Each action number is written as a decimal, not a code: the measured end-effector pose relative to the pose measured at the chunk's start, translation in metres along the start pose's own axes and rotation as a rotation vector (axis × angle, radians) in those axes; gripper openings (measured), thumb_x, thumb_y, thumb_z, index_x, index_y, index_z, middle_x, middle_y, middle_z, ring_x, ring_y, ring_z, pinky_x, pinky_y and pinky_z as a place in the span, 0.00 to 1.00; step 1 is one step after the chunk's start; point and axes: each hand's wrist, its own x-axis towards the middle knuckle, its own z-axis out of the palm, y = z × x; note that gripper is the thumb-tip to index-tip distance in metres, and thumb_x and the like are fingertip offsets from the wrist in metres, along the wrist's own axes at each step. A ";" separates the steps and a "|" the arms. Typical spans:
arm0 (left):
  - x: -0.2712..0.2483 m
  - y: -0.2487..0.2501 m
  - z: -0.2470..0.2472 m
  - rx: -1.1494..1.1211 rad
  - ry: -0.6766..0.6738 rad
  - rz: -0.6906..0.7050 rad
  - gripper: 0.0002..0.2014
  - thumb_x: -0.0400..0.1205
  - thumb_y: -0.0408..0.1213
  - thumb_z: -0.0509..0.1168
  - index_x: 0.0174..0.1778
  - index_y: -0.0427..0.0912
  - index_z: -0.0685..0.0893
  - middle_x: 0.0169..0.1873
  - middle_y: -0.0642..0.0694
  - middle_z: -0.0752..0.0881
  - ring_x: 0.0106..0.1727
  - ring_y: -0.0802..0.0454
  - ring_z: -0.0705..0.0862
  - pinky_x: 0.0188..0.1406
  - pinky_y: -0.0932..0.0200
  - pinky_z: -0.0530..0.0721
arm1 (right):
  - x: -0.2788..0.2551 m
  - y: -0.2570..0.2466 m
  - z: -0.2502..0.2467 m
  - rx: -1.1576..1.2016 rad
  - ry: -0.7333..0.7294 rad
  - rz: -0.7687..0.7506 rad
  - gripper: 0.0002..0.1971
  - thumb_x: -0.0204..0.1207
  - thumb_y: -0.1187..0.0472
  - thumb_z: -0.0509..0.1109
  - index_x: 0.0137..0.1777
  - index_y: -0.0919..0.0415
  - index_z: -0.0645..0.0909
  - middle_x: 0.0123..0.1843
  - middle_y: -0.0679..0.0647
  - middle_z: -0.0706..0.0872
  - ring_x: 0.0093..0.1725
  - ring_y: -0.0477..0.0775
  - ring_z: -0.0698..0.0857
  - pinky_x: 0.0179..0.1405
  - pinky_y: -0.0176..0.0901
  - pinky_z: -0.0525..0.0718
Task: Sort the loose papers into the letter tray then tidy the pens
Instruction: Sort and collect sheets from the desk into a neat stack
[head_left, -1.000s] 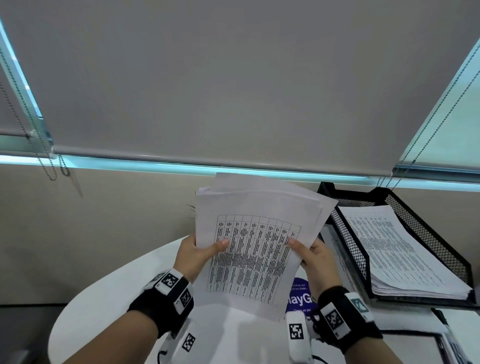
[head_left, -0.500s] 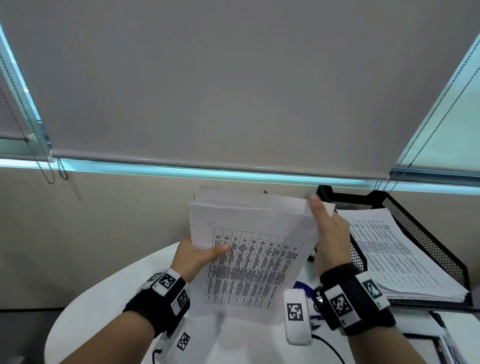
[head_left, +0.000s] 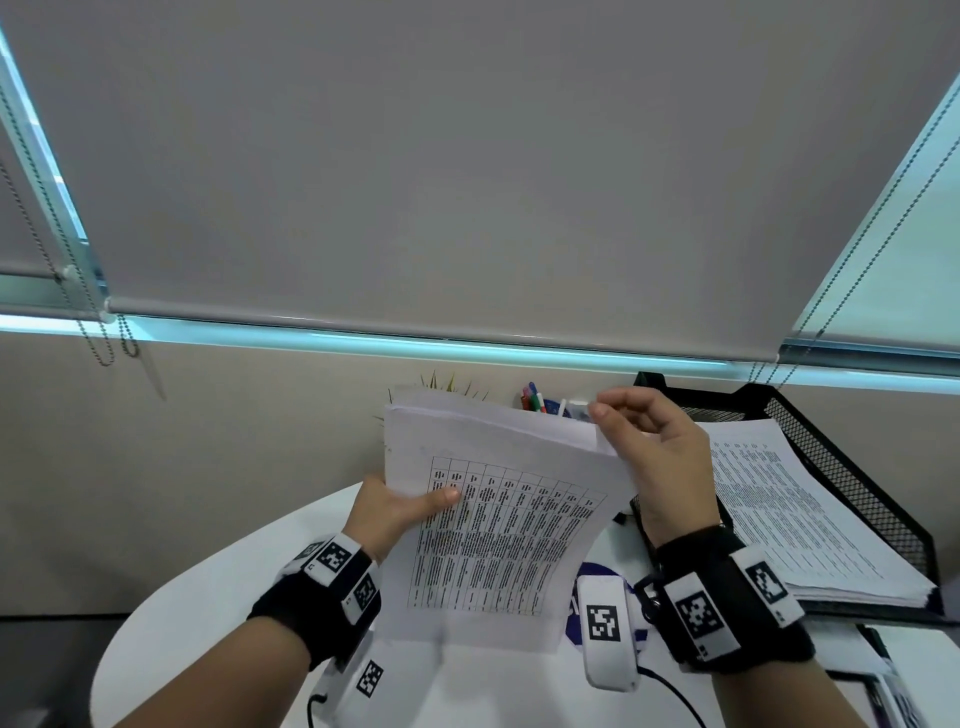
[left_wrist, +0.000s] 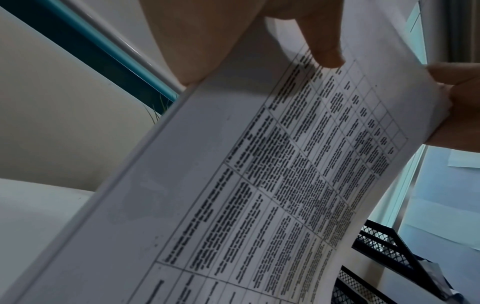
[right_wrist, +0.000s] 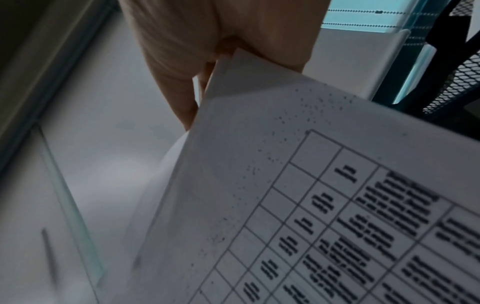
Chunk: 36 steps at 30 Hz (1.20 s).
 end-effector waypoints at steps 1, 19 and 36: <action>0.000 0.000 0.001 0.003 -0.003 -0.003 0.41 0.38 0.60 0.83 0.45 0.42 0.88 0.41 0.46 0.92 0.45 0.52 0.91 0.51 0.53 0.86 | -0.001 -0.001 0.000 -0.018 -0.017 -0.005 0.05 0.71 0.64 0.76 0.46 0.59 0.87 0.45 0.55 0.89 0.45 0.47 0.85 0.48 0.39 0.80; -0.005 0.001 0.002 -0.058 0.105 -0.040 0.35 0.44 0.54 0.84 0.43 0.38 0.89 0.42 0.42 0.92 0.48 0.45 0.90 0.62 0.41 0.82 | -0.027 0.049 -0.027 0.021 -0.309 0.407 0.41 0.45 0.47 0.87 0.60 0.61 0.82 0.56 0.58 0.90 0.58 0.58 0.87 0.65 0.60 0.81; -0.019 0.036 0.024 -0.145 0.190 0.243 0.26 0.54 0.55 0.79 0.43 0.45 0.85 0.33 0.47 0.90 0.37 0.52 0.89 0.30 0.65 0.85 | -0.048 0.055 -0.001 0.072 -0.040 0.322 0.34 0.47 0.46 0.83 0.56 0.60 0.84 0.50 0.57 0.92 0.52 0.56 0.90 0.56 0.56 0.86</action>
